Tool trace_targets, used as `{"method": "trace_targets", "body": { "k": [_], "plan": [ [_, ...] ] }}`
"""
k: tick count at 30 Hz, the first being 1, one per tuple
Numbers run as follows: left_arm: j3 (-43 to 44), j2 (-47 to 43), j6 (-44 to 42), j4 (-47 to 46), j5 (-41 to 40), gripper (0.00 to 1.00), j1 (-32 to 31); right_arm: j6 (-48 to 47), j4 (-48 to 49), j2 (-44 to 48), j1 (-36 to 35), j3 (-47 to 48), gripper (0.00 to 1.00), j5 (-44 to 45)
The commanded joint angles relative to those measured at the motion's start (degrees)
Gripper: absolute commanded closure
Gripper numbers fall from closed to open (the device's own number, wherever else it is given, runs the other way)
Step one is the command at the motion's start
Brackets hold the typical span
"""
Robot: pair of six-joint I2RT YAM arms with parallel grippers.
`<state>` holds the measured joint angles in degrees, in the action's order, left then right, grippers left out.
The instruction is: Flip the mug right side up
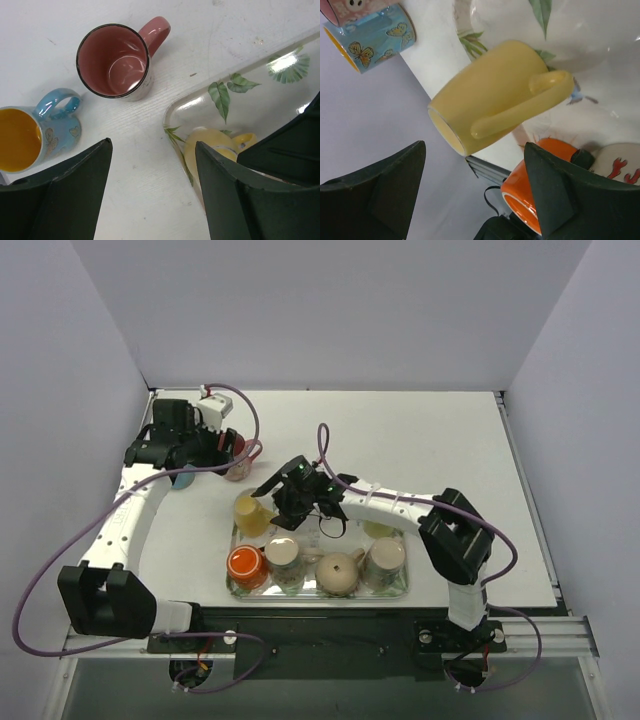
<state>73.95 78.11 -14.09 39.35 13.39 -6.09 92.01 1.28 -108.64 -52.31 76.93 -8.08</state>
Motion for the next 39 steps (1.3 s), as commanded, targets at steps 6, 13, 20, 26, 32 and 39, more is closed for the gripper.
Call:
{"method": "trace_targets", "body": {
  "k": [6,13,20,26,32,39],
  "plan": [
    [-1.27,-4.1,-0.94,-6.75,1.38,0.22,1.78,13.62,5.22,-2.62,-0.42,-0.64,0.25,2.36],
    [-2.58,-4.98,-1.03,-7.97,1.82,0.22,1.96,12.85,3.82,-5.26,1.6,0.68,0.29,5.36],
    [-2.5,-4.19,-1.12,-8.07,1.55,0.22,1.96,12.23,3.55,-10.0,2.92,4.46,0.36,2.98],
    [-3.56,-4.8,-1.29,-9.82,1.38,0.22,1.87,12.23,4.87,-12.03,3.27,5.6,0.5,2.45],
    [-3.46,-4.28,-1.38,-9.64,2.08,0.23,1.87,11.79,5.93,-12.91,2.92,7.01,0.57,1.4],
    [-3.2,-3.66,-1.56,-9.21,1.82,0.23,1.87,11.27,6.45,-12.04,2.92,5.87,0.77,0.78]
  ]
}}
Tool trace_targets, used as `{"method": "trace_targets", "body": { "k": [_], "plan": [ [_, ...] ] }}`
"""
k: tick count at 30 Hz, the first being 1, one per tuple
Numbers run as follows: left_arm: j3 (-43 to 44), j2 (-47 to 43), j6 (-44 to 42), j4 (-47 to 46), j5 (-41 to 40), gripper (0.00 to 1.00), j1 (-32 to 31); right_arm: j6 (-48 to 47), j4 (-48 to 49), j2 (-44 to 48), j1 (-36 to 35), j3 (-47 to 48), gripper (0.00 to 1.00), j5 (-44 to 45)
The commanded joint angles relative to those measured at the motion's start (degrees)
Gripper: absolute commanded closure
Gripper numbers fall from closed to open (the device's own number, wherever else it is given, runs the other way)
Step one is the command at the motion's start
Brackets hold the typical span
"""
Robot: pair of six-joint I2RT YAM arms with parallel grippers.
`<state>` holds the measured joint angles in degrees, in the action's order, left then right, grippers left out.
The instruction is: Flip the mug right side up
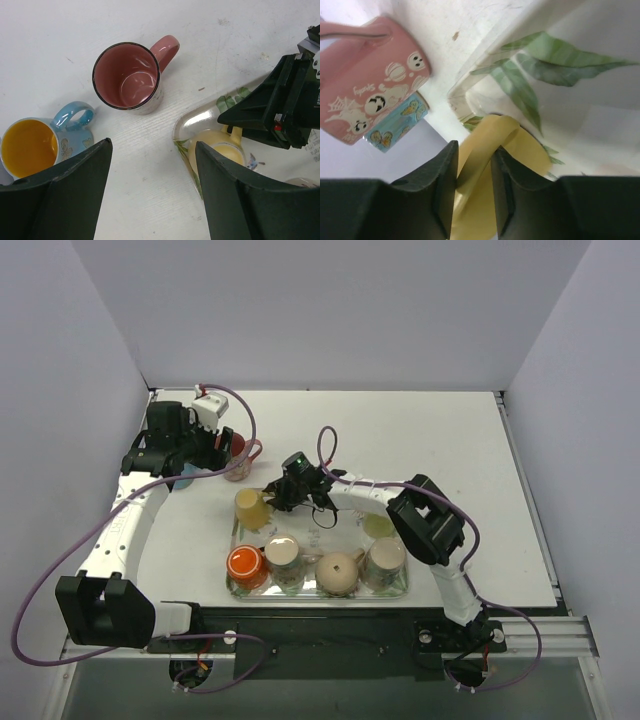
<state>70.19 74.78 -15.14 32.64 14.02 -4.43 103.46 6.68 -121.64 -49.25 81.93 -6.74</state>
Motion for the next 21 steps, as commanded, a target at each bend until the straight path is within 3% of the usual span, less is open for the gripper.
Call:
{"method": "trace_targets", "body": {
  "k": [1,2,3,9,18,21],
  "plan": [
    [0.56,-0.43,-0.51,-2.5,1.18,0.23,0.21,-0.45,1.32,1.23,0.21,0.51,0.81,-0.64],
    [0.47,-0.34,-0.51,-2.67,1.18,0.23,0.21,-0.63,2.1,1.67,0.21,-0.19,0.96,-0.64],
    [0.47,-0.43,-0.51,-2.76,1.27,0.23,0.21,-1.15,2.46,2.11,0.3,-0.45,1.0,-0.73],
    [1.96,0.71,-0.68,-0.83,3.63,0.23,0.21,-10.36,4.83,5.71,0.39,-0.2,1.0,-0.2],
    [9.6,3.17,-0.68,4.53,6.88,0.23,0.56,-46.55,10.63,17.13,-0.23,-1.94,1.0,2.52],
    [10.49,2.56,-1.21,5.06,9.97,0.23,0.47,-52.12,17.1,21.08,0.47,-7.55,1.0,0.25]
  ]
}}
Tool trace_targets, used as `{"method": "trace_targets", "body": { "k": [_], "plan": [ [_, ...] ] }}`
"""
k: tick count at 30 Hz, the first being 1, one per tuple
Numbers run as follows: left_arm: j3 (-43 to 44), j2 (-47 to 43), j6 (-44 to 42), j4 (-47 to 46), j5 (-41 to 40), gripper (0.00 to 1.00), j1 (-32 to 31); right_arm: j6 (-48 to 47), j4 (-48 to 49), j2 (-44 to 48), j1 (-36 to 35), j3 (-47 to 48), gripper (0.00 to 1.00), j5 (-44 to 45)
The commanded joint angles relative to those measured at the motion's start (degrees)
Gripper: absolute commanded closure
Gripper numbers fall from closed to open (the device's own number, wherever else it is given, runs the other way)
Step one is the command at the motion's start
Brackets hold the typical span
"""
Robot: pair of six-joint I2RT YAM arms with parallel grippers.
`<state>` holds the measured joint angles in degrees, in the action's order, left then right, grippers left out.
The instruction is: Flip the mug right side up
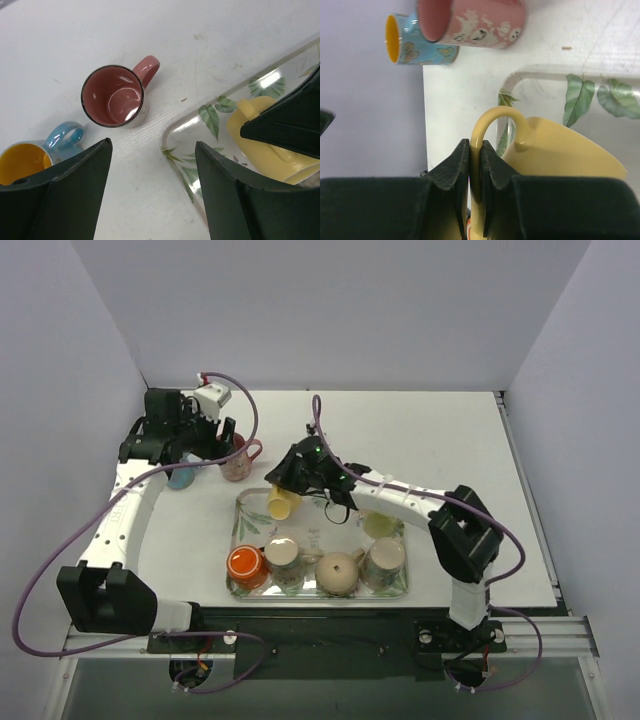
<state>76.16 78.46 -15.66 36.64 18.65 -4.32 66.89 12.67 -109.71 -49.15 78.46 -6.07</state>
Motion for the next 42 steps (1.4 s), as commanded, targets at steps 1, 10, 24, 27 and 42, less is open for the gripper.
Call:
{"method": "trace_targets", "body": {
  "k": [1,10,24,27,42],
  "plan": [
    [4.52,-1.37,-0.86,1.06,6.82,0.23,0.36,-18.52,13.76,10.12,0.63,-6.19,1.0,-0.44],
    [13.74,1.26,-8.15,15.11,29.05,0.22,3.26,-44.64,26.0,21.81,1.15,-14.82,1.0,-10.69],
    [18.77,0.92,-22.58,29.13,47.88,0.13,-1.74,-62.76,25.66,38.69,1.77,-19.13,1.0,-39.28],
    [14.82,-2.24,-21.78,24.98,48.23,0.11,-6.83,-62.41,25.65,39.66,1.69,-18.52,1.0,-40.78],
    [9.09,-2.96,-13.52,12.23,45.42,0.49,-17.57,-58.99,32.59,42.04,1.77,-20.8,1.0,-41.31]
  ]
}}
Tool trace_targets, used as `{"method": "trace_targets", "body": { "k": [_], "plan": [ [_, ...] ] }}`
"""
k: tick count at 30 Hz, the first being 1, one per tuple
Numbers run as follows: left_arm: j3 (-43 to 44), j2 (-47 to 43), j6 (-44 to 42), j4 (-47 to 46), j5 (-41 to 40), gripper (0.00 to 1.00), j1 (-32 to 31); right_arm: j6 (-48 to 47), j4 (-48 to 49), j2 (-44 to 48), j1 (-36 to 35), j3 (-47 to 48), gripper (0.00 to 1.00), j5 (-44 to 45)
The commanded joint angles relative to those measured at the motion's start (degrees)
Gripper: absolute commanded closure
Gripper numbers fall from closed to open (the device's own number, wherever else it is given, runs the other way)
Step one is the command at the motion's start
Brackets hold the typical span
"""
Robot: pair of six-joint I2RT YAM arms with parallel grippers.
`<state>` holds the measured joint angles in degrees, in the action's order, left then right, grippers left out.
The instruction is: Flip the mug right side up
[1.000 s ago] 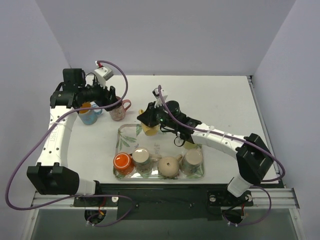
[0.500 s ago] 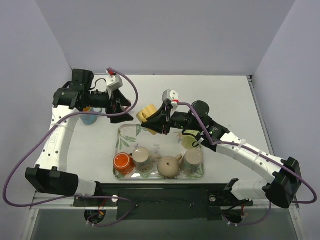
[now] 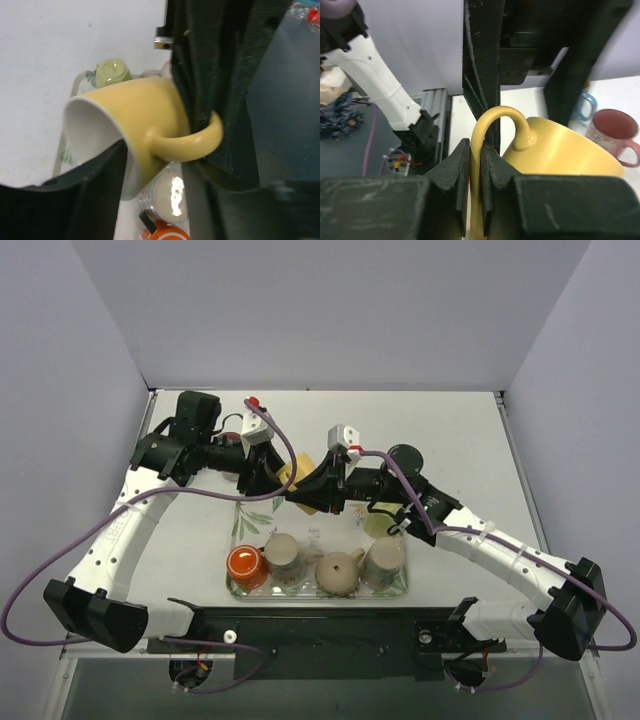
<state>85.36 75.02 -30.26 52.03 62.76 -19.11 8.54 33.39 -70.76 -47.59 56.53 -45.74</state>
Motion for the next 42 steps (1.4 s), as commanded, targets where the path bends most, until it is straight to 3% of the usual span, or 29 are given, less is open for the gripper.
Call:
{"method": "trace_targets", "body": {
  "k": [1,2,6,9,11,12,13,15,18,23,27,30,37,42],
  "plan": [
    [0.33,0.65,1.26,-3.08,1.66,0.62,-2.77,0.25,11.96,3.17,0.57,1.04,1.0,-1.64],
    [1.38,0.91,1.43,-2.38,1.66,0.97,-2.77,0.69,12.23,3.26,0.66,0.95,1.0,-1.46],
    [2.53,-0.31,3.79,-1.92,-1.75,1.0,-2.51,2.01,13.2,3.18,3.11,-1.42,1.0,2.47],
    [2.09,-1.55,11.7,-6.06,-14.97,1.0,-2.51,-0.18,8.31,3.0,4.09,-3.27,0.96,10.47],
    [3.93,-1.11,11.54,-3.45,-25.08,1.0,-2.51,-2.12,3.81,2.65,4.09,-3.27,0.5,20.91],
    [5.41,-0.67,11.37,-1.95,-31.67,1.0,-2.42,-2.03,3.1,2.39,4.09,-3.18,0.41,23.13],
    [6.3,-0.49,10.23,0.5,-34.61,1.0,-2.16,-1.77,2.04,2.3,4.0,-3.1,0.2,27.59],
    [7.62,-0.32,7.26,5.59,-42.26,1.0,-0.67,-0.98,0.29,2.21,3.82,-2.75,0.12,32.52],
    [4.31,-1.02,3.02,9.22,-50.17,1.0,4.68,-0.71,-5.15,2.99,2.69,-0.99,0.1,39.22],
    [-7.46,-0.06,-3.39,8.63,-55.9,1.0,20.92,0.87,-20.36,2.82,2.07,3.14,0.08,50.02],
    [-17.75,-0.32,-4.28,0.56,-57.66,1.0,27.18,1.57,-15.23,4.84,2.15,-2.54,0.07,55.56],
    [-20.5,-0.05,-3.23,-3.33,-58.54,1.0,28.69,2.8,-9.93,6.69,2.42,-6.96,0.07,58.21],
    [-27.7,1.61,-3.93,-14.76,-56.97,1.0,31.07,9.54,-18.17,3.89,2.86,-4.33,0.06,59.35],
    [-31.92,1.44,-4.8,-19.68,-56.26,1.0,31.15,23.7,-39.39,-2.0,2.42,6.89,0.06,59.71]
  ]
}}
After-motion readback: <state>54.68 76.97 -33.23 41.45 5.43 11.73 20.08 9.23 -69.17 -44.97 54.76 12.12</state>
